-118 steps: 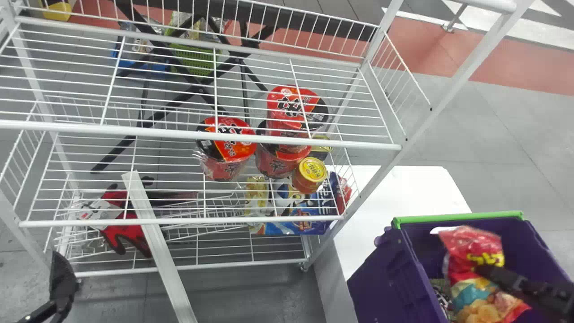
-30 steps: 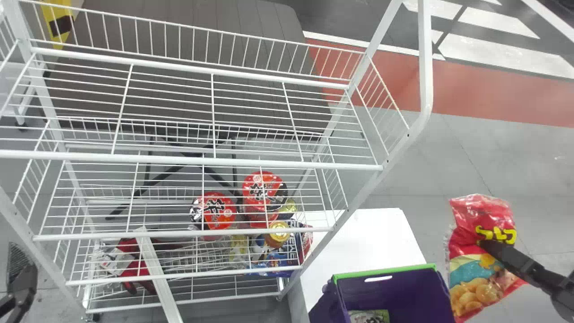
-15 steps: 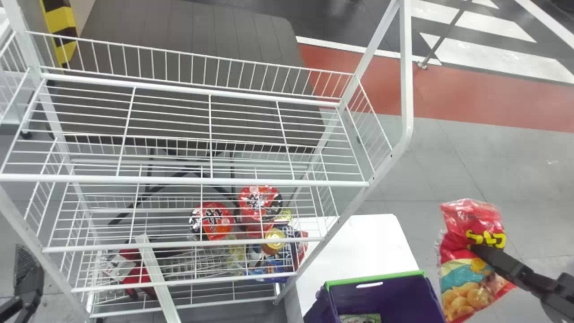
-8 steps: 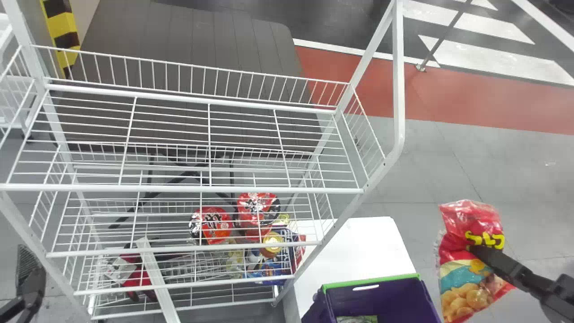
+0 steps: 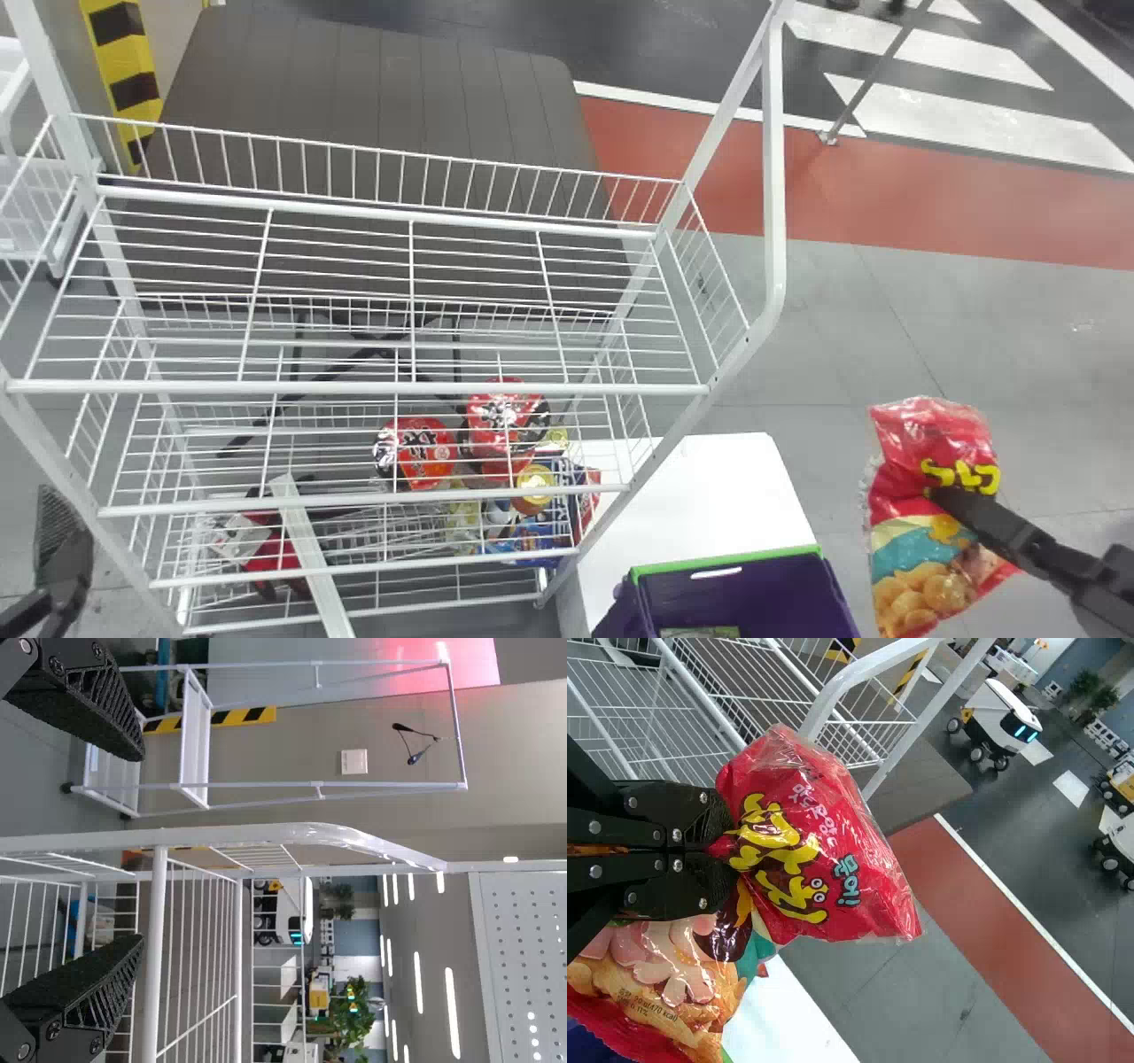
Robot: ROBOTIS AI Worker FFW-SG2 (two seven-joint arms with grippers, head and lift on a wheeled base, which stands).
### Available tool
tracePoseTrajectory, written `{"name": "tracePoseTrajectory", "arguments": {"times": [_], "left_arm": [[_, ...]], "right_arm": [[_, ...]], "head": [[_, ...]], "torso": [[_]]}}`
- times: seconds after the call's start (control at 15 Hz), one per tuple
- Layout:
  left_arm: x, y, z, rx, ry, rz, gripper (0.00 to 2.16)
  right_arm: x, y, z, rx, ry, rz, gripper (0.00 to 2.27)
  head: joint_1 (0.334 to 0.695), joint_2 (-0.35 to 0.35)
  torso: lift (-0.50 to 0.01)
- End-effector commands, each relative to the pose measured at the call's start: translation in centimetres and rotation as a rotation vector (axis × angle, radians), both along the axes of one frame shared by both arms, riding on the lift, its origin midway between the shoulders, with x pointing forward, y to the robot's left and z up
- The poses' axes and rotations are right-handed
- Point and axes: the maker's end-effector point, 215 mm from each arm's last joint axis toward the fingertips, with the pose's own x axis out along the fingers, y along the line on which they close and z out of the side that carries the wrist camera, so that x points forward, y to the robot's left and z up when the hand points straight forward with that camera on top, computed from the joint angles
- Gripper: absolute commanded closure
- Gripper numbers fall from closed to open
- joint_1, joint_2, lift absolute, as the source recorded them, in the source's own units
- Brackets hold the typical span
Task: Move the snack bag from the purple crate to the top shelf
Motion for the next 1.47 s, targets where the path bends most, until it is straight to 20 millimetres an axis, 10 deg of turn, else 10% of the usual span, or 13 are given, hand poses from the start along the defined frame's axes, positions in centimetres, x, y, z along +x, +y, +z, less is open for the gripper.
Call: {"name": "tracePoseTrajectory", "arguments": {"times": [0.0,0.4,0.73,1.07,1.4], "left_arm": [[-0.1,0.0,-0.1,0.001,0.002,0.000,0.09],[-0.1,-0.4,0.1,0.004,-0.001,-0.008,0.09],[-0.4,-0.6,0.1,0.008,0.000,-0.010,0.09],[-0.6,-0.6,0.5,0.006,-0.014,-0.004,0.09],[-0.8,-0.7,0.6,0.002,-0.018,-0.005,0.09]], "right_arm": [[0.0,0.2,0.1,0.002,0.000,0.003,2.26],[2.2,7.1,4.7,0.008,-0.145,0.168,2.26],[5.2,16.5,7.9,0.029,-0.244,0.406,2.13],[6.9,25.2,7.0,0.101,-0.245,0.583,2.12],[6.9,33.5,1.8,0.186,-0.141,0.726,2.12]], "head": [[0.695,-0.350],[0.695,-0.350],[0.695,-0.261],[0.695,-0.079],[0.695,0.055]], "torso": [[0.009],[0.001],[0.001],[0.001],[0.001]]}}
